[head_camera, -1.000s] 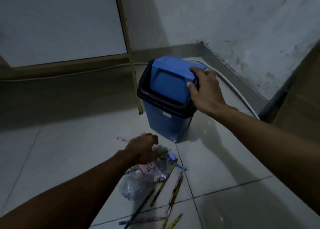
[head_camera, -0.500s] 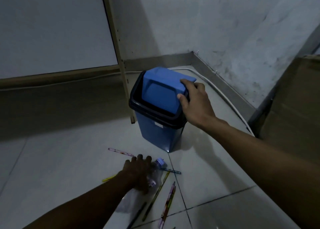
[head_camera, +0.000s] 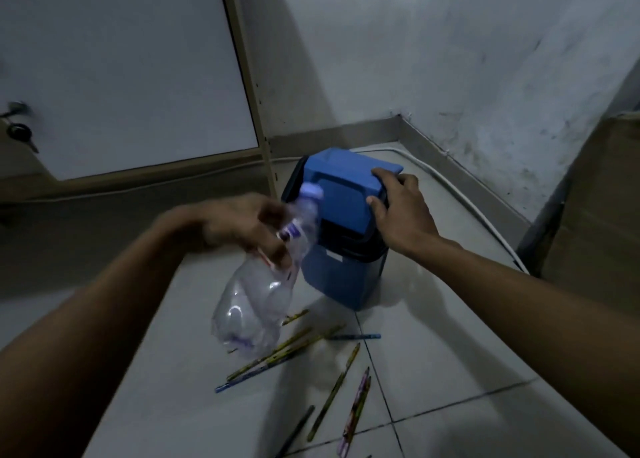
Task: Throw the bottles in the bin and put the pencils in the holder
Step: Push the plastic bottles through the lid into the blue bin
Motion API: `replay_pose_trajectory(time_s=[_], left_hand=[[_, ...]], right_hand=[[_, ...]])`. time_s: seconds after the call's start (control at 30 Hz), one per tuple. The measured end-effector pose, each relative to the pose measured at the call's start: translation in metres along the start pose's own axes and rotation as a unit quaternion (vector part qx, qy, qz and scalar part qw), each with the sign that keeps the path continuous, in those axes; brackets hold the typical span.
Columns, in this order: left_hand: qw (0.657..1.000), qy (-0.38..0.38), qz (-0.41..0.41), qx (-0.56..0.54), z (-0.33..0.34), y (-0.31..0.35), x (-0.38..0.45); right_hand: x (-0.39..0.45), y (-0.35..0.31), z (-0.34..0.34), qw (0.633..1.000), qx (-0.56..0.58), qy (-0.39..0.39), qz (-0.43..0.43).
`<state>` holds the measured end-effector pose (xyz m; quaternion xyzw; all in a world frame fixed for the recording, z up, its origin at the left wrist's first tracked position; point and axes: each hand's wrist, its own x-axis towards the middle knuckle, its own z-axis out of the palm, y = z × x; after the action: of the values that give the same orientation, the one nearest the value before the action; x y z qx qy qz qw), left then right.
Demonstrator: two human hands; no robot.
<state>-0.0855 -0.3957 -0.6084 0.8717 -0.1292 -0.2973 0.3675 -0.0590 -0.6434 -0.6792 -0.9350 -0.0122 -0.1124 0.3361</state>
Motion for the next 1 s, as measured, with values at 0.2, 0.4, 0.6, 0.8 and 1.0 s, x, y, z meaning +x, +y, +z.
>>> replay_pose_trajectory(time_s=[0.2,0.4,0.6,0.8,1.0], left_hand=[[0.927,0.295,0.127,-0.196,-0.011,0.027,0.006],[0.835,0.479,0.062,-0.265,0.026,0.010,0.063],[0.817,0.545,0.093,-0.163,0.060,0.014,0.090],[0.858,0.501,-0.008,-0.115,0.085,0.005,0.112],[0.833,0.542,-0.017,-0.111,0.079,0.012,0.112]], right_hand=[[0.000,0.001,0.001,1.000,0.006,-0.001,0.004],[0.001,0.001,0.001,1.000,0.005,-0.007,0.014],[-0.002,0.002,0.000,1.000,0.010,0.004,-0.007],[-0.002,0.002,0.005,1.000,-0.012,0.018,-0.016],[0.001,0.005,0.006,1.000,-0.011,0.015,-0.014]])
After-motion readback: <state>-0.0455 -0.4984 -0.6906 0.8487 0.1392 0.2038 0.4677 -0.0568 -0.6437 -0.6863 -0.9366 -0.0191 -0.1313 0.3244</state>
